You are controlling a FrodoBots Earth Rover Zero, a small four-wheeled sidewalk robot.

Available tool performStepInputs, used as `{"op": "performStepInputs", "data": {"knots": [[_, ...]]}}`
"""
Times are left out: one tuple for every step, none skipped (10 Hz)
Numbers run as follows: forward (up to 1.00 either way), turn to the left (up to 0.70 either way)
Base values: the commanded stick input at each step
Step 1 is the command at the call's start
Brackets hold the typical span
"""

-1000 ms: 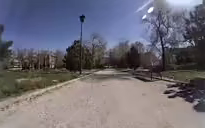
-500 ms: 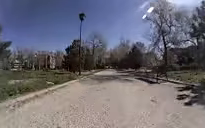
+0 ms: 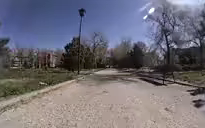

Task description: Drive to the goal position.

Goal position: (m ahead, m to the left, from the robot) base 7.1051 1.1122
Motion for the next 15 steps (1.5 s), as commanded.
{"op": "performStepInputs", "data": {"knots": [[1.0, 0.0], [1.0, 0.0], [1.0, 0.0], [1.0, 0.0], [1.0, 0.0], [1.0, 0.0], [1.0, 0.0], [1.0, 0.0], [1.0, 0.0], [1.0, 0.0], [1.0, 0.0], [1.0, 0.0], [1.0, 0.0], [1.0, 0.0], [1.0, 0.0]]}}
